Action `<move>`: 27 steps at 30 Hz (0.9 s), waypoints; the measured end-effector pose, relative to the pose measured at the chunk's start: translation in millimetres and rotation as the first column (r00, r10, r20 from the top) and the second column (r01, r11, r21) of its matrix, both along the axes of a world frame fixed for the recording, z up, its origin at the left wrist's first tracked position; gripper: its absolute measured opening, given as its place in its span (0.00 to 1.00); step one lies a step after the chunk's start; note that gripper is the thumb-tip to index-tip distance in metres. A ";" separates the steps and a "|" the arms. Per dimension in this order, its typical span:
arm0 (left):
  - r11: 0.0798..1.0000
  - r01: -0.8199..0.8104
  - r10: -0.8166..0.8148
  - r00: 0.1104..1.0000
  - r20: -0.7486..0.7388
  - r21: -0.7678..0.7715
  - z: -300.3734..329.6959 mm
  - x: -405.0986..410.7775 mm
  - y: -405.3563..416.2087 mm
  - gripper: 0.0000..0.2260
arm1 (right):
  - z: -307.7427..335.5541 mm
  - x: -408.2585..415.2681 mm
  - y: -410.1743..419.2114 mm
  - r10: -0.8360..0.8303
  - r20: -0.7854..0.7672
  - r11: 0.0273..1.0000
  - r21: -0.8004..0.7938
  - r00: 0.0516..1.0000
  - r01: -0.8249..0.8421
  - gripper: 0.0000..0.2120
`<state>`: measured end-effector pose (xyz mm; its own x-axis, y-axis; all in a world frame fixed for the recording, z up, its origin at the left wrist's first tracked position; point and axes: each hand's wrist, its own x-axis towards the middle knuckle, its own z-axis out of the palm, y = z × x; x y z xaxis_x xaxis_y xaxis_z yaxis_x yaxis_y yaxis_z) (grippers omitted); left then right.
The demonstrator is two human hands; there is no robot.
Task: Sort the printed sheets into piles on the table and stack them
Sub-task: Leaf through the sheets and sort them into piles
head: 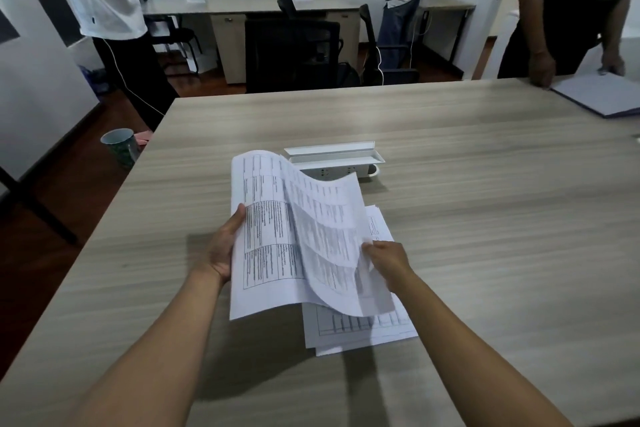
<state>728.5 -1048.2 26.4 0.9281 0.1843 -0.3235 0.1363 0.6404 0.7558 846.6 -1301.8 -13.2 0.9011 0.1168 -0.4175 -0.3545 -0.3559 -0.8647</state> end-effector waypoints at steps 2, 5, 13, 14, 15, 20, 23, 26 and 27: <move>1.000 -0.006 0.006 1.000 0.004 -0.006 0.6 -4.9 5.3 0.19 | -5.6 2.0 -13.0 -0.035 0.058 0.987 -0.157 0.998 0.044 0.08; 1.000 -0.021 0.021 1.000 0.016 -0.016 2.5 -12.2 14.7 0.20 | -13.3 5.3 -32.8 -0.002 0.075 0.931 -0.365 0.997 0.029 0.12; 1.000 -0.003 0.004 0.999 0.051 -0.019 6.7 -8.7 12.7 0.20 | 6.2 -8.8 -10.2 0.173 0.216 0.780 -0.625 0.961 0.000 0.24; 1.000 0.007 -0.006 0.999 0.049 -0.018 6.0 -6.9 9.4 0.21 | 12.0 -9.8 1.6 0.195 0.209 0.870 -0.488 0.958 -0.071 0.24; 1.000 0.017 -0.016 0.999 0.047 -0.019 4.9 -5.1 6.4 0.21 | 17.7 -10.9 14.0 0.204 0.118 0.946 -0.281 0.972 -0.165 0.25; 0.999 0.038 -0.038 0.999 0.018 -0.025 1.3 -0.3 -2.7 0.22 | 32.0 -16.9 37.1 0.193 -0.175 0.970 0.180 0.965 -0.161 0.16; 0.999 0.032 -0.031 0.999 0.024 -0.039 1.4 -0.9 -1.8 0.24 | 27.1 -16.1 31.3 0.081 -0.147 0.944 0.330 0.986 -0.028 0.08; 0.999 0.037 -0.037 0.999 0.013 -0.019 2.9 -1.9 -0.9 0.26 | 26.8 -12.2 23.7 0.095 -0.175 0.914 0.405 0.980 -0.016 0.03; 0.999 0.034 -0.034 0.999 0.011 -0.010 3.4 -2.1 -0.9 0.26 | 26.2 -10.5 21.7 0.101 -0.181 0.917 0.399 0.978 -0.021 0.02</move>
